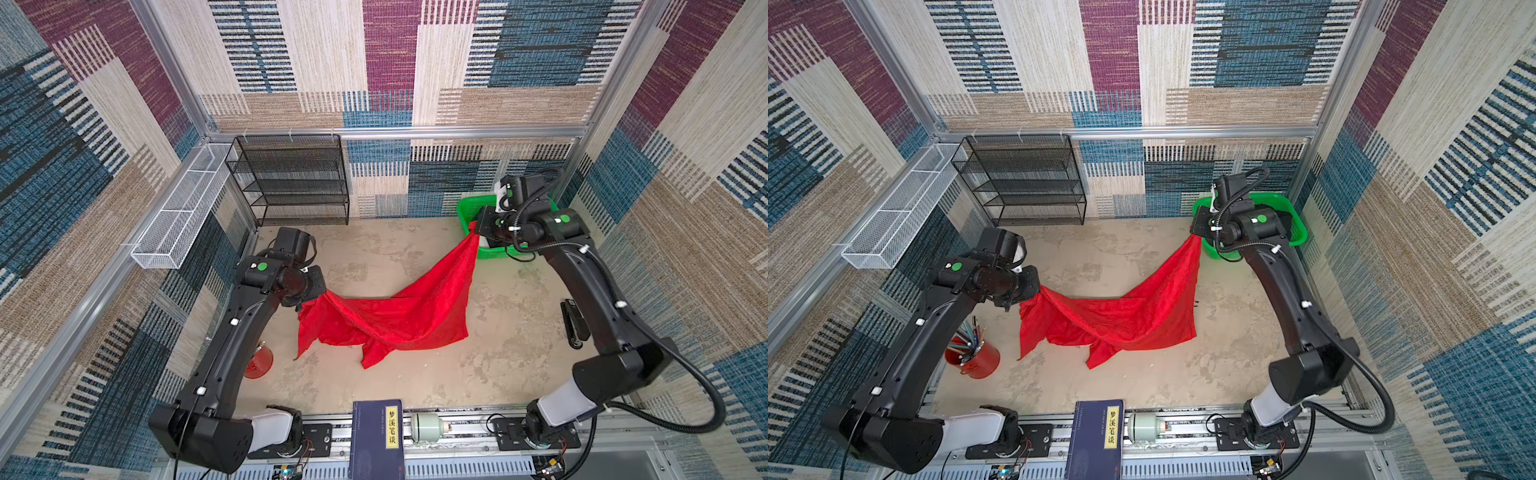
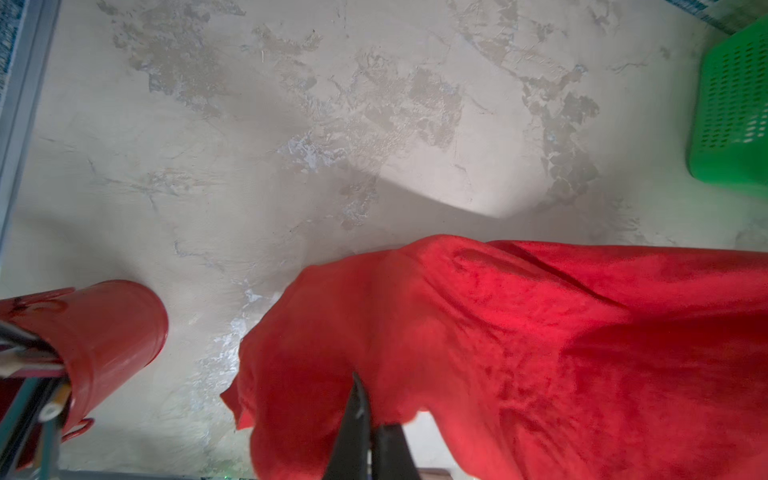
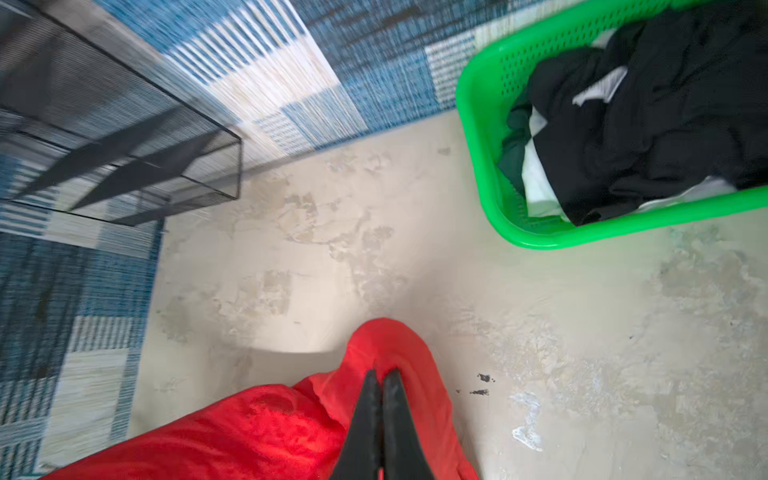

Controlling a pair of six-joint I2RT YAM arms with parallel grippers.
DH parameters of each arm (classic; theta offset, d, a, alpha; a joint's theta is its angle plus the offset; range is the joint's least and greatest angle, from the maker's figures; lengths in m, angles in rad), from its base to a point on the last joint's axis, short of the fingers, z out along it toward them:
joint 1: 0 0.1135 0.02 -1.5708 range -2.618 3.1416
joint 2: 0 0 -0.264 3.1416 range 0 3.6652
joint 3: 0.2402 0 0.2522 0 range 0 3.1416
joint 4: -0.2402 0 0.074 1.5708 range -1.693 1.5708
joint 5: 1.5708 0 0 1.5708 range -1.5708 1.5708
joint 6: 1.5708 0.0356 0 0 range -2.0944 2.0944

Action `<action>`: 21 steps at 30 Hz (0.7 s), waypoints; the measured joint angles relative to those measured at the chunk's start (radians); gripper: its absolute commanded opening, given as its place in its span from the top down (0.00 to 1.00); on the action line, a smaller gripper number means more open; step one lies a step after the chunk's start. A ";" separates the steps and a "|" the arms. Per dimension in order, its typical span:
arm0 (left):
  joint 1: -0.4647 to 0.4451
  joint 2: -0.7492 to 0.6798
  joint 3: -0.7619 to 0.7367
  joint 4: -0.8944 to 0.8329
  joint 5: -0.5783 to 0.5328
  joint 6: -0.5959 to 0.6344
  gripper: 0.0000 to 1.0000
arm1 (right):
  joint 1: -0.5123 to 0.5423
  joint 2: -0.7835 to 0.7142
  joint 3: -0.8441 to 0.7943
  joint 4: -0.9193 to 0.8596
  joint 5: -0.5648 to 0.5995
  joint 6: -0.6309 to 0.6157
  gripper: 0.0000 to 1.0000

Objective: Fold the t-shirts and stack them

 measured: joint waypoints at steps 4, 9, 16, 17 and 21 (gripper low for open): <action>0.032 0.183 0.024 0.087 -0.001 -0.014 1.00 | -0.028 0.198 0.062 0.076 -0.016 -0.024 1.00; 0.087 0.468 0.193 0.122 0.000 -0.012 0.63 | -0.046 0.491 0.418 0.101 -0.013 -0.078 0.44; 0.084 0.463 0.192 0.100 -0.050 0.021 0.37 | -0.012 0.611 0.821 -0.046 0.019 -0.176 0.21; 0.075 0.402 0.126 0.097 -0.050 0.020 0.38 | 0.000 0.573 0.764 -0.055 0.026 -0.184 0.21; 0.034 0.159 -0.152 0.099 -0.011 -0.019 0.41 | 0.037 0.324 0.323 -0.013 0.018 -0.191 0.19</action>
